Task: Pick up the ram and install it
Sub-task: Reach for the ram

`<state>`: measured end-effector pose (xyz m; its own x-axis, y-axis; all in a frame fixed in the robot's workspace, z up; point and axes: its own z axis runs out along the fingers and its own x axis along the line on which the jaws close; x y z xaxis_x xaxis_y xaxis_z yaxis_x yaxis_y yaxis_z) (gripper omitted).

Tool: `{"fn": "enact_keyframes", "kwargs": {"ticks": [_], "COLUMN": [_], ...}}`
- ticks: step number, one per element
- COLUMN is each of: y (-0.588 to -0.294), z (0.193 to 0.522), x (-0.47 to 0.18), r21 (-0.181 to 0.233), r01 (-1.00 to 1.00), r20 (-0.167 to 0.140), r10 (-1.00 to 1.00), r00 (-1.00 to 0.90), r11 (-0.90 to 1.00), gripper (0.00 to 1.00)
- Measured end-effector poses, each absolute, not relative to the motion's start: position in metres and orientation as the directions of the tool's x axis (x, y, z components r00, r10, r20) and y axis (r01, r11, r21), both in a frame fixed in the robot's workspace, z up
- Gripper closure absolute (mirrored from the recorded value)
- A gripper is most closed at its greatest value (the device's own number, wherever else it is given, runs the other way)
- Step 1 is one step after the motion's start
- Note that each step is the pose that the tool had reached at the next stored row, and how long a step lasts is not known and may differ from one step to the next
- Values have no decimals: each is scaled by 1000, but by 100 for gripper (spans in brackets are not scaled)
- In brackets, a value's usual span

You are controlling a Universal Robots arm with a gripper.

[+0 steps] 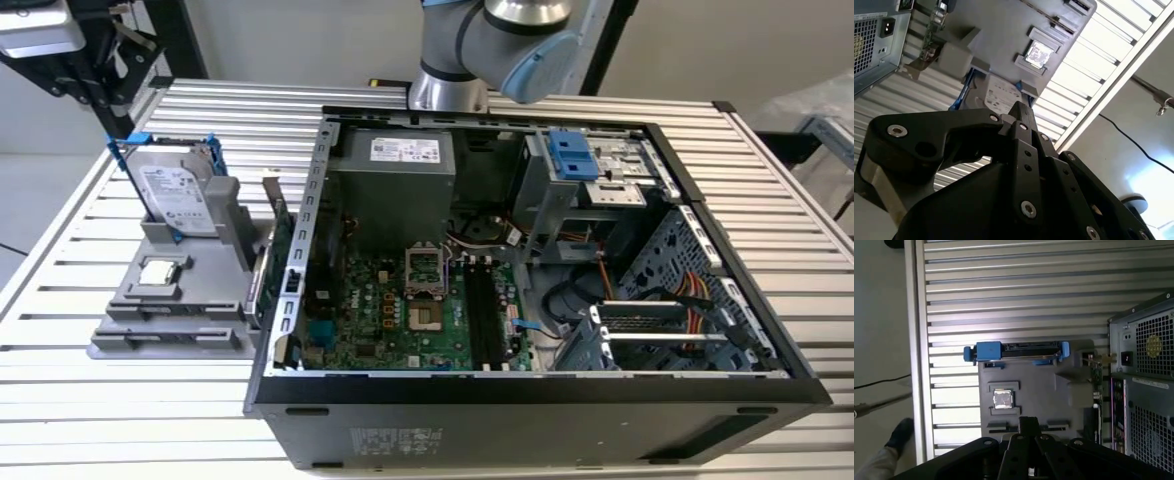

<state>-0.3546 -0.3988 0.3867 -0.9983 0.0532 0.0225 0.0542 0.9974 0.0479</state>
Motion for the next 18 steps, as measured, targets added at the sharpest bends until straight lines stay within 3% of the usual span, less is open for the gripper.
{"fn": "enact_keyframes", "kwargs": {"ticks": [18], "y": [-409], "z": [387], "x": [-355], "r21": [48], "r01": [42], "r20": [23], "r10": [41], "r00": [-999], "r11": [998], "gripper": [100]}}
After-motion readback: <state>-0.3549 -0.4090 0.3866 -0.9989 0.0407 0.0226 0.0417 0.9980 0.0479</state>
